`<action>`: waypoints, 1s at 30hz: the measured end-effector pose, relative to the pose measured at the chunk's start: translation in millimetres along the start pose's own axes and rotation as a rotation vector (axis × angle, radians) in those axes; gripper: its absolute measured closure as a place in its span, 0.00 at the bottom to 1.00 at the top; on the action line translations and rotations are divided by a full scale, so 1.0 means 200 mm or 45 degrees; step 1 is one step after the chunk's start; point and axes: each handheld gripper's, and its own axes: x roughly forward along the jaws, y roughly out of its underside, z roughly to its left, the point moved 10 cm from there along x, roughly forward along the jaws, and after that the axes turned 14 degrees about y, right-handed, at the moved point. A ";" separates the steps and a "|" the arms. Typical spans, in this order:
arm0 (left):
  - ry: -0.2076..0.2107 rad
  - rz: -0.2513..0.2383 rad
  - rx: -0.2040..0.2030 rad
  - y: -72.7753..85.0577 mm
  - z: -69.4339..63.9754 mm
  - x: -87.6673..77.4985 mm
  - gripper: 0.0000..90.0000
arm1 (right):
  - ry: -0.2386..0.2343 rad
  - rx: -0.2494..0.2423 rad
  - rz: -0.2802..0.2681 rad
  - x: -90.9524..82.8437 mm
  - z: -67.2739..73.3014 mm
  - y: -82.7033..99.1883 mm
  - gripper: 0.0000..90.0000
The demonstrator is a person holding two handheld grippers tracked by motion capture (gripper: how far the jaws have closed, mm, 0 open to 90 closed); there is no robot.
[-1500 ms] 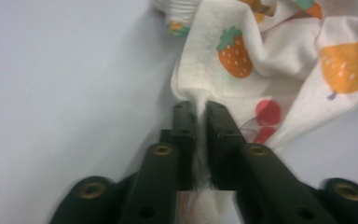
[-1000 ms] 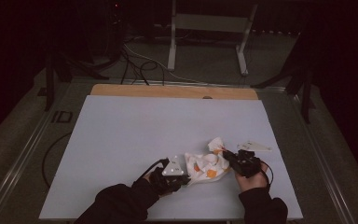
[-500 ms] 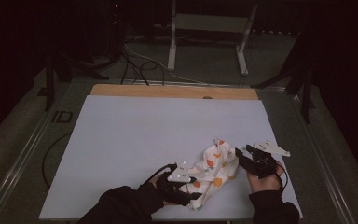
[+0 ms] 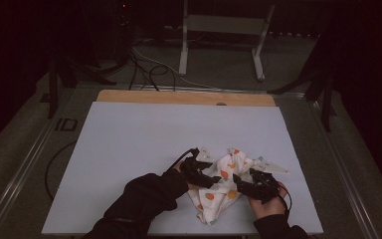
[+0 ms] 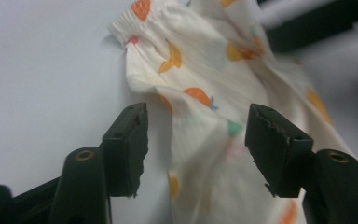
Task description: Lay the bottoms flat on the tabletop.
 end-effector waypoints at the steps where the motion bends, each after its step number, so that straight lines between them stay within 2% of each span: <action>1: -0.010 0.007 -0.008 0.00 0.02 0.02 0.44 | 0.010 -0.020 0.040 0.01 0.01 0.04 0.35; 2: 0.001 -0.008 -0.066 -0.01 0.06 0.06 0.44 | 0.007 -0.013 0.063 0.02 0.02 0.06 0.33; 4: -0.010 0.004 -0.083 -0.01 0.10 0.09 0.44 | 0.015 -0.023 0.123 0.05 0.01 0.11 0.30; 6: -0.002 0.013 -0.105 -0.02 0.12 0.12 0.47 | 0.058 -0.051 0.168 0.08 -0.01 0.14 0.29; 8: -0.001 0.045 -0.115 -0.01 0.13 0.15 0.50 | 0.118 -0.072 0.204 0.11 -0.06 0.16 0.29; 9: -0.001 0.045 -0.115 -0.01 0.13 0.15 0.51 | 0.122 -0.047 0.213 0.12 -0.08 0.17 0.30; 10: 0.000 0.074 -0.112 0.00 0.13 0.19 0.55 | 0.121 -0.028 0.226 0.13 -0.10 0.18 0.32; 13: -0.044 0.084 -0.072 0.00 0.15 0.20 0.63 | 0.145 -0.026 0.244 0.15 -0.13 0.20 0.38; 14: -0.050 0.085 -0.070 0.00 0.15 0.19 0.69 | 0.154 -0.040 0.246 0.15 -0.13 0.20 0.45; 15: -0.031 0.073 -0.077 0.00 0.14 0.19 0.77 | 0.153 -0.053 0.238 0.15 -0.13 0.20 0.55; 17: -0.019 0.072 -0.033 0.01 0.12 0.19 0.94 | 0.145 -0.082 0.231 0.14 -0.12 0.19 0.72; 19: -0.009 0.070 -0.039 0.02 0.11 0.18 0.98 | 0.120 -0.104 0.228 0.14 -0.11 0.19 0.89; 20: -0.009 0.070 -0.039 0.02 0.11 0.18 0.98 | 0.120 -0.104 0.228 0.14 -0.11 0.19 0.89; 23: -0.015 0.063 -0.056 0.04 0.11 0.12 0.99 | 0.094 -0.129 0.205 0.16 -0.08 0.15 0.93; 25: -0.020 0.048 -0.070 0.06 0.12 0.03 0.99 | 0.044 -0.145 0.161 0.17 -0.04 0.10 0.93; 30: -0.055 0.008 -0.098 0.12 0.14 -0.15 0.99 | -0.039 -0.157 0.129 0.21 0.04 0.04 0.93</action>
